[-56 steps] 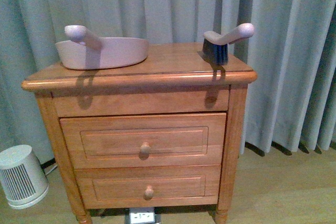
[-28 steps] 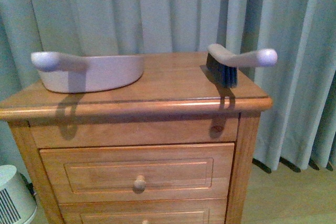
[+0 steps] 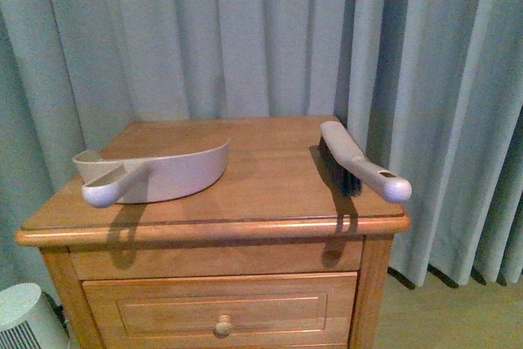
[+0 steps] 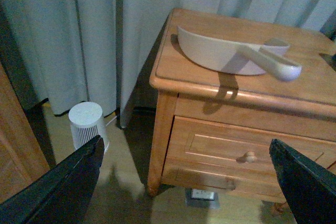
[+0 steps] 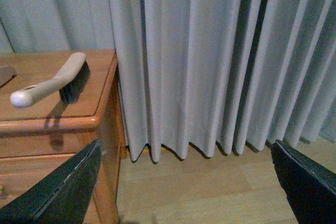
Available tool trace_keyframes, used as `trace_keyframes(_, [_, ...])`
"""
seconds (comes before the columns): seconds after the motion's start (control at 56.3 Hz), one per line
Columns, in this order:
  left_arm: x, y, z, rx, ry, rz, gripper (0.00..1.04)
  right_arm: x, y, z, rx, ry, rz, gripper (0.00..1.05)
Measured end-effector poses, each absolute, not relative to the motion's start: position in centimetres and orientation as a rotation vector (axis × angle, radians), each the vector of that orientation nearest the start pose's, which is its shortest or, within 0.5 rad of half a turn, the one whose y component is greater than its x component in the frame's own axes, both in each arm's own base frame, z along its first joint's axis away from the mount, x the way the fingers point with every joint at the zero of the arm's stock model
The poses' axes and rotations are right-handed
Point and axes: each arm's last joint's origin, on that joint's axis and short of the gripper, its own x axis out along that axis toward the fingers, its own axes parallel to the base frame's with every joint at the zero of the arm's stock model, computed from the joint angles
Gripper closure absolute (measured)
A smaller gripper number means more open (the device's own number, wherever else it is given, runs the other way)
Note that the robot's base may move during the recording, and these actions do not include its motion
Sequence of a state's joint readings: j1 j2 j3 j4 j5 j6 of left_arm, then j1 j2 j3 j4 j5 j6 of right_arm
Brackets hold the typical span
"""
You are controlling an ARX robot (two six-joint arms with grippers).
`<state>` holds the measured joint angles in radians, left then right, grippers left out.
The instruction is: Clean up trash
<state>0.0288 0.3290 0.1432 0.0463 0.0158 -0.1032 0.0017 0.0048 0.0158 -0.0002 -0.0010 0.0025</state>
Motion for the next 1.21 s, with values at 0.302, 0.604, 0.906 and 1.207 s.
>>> trace_keyframes(0.302, [22.2,-2.9,29.1,0.049,0.386,-0.055,0.08,9.7,0.0,16.8,0.002,-0.010,0.002,0.07])
trace_keyframes(0.604, [31.2,-9.8,29.4,0.011,0.651,-0.038,0.08,9.7,0.0,16.8,0.002,-0.010,0.002,0.07])
trace_keyframes(0.906, [35.1,-11.8,26.1,0.034,0.751,0.035,0.08,9.7,0.0,16.8,0.002,-0.010,0.003,0.07])
trace_keyframes(1.207, [36.5,-12.4,23.4,0.076,0.794,0.053,0.08,9.7,0.0,16.8,0.002,-0.010,0.002,0.07])
